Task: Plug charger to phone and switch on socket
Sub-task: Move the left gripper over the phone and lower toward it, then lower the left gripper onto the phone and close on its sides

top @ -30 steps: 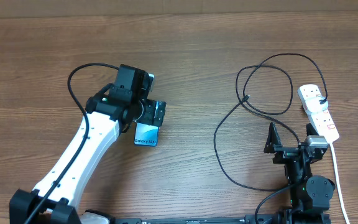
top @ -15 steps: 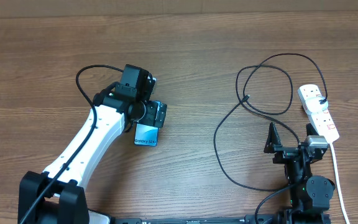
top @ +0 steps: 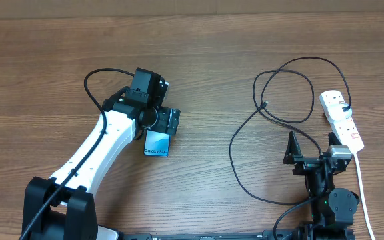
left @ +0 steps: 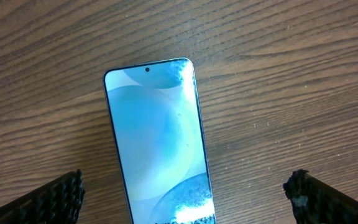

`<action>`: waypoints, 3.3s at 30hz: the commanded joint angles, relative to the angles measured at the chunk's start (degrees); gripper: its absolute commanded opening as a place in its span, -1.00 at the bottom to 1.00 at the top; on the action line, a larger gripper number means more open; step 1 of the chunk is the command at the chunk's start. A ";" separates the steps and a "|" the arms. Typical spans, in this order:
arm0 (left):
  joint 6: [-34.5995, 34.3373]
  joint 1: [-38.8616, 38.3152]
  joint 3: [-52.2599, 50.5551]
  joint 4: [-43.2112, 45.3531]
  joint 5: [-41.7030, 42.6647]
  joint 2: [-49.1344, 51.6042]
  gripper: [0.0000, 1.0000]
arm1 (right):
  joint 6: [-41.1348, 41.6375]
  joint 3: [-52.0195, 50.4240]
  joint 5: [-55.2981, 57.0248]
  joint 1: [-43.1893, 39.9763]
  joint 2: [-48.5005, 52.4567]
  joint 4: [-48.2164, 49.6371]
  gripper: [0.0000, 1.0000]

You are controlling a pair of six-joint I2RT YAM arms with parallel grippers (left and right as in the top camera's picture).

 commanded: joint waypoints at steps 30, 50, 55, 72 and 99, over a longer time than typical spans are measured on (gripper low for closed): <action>-9.33 -0.04 1.25 2.34 -5.01 5.73 0.99 | -0.09 -0.55 0.72 0.26 -0.46 0.33 1.00; -9.68 -0.04 1.25 2.67 -4.52 12.57 1.00 | -0.11 -0.55 0.72 0.26 -0.46 0.33 1.00; -9.68 -0.11 1.25 2.08 -4.13 13.05 0.99 | -0.09 -0.55 0.72 0.26 -0.46 0.33 1.00; -9.66 -0.11 1.11 0.46 -3.65 13.14 0.99 | -0.09 -0.55 0.72 0.26 -0.46 0.33 1.00; -9.64 -0.11 -4.33 4.68 -1.38 13.16 0.99 | -0.11 -0.55 0.72 0.26 -0.46 0.33 1.00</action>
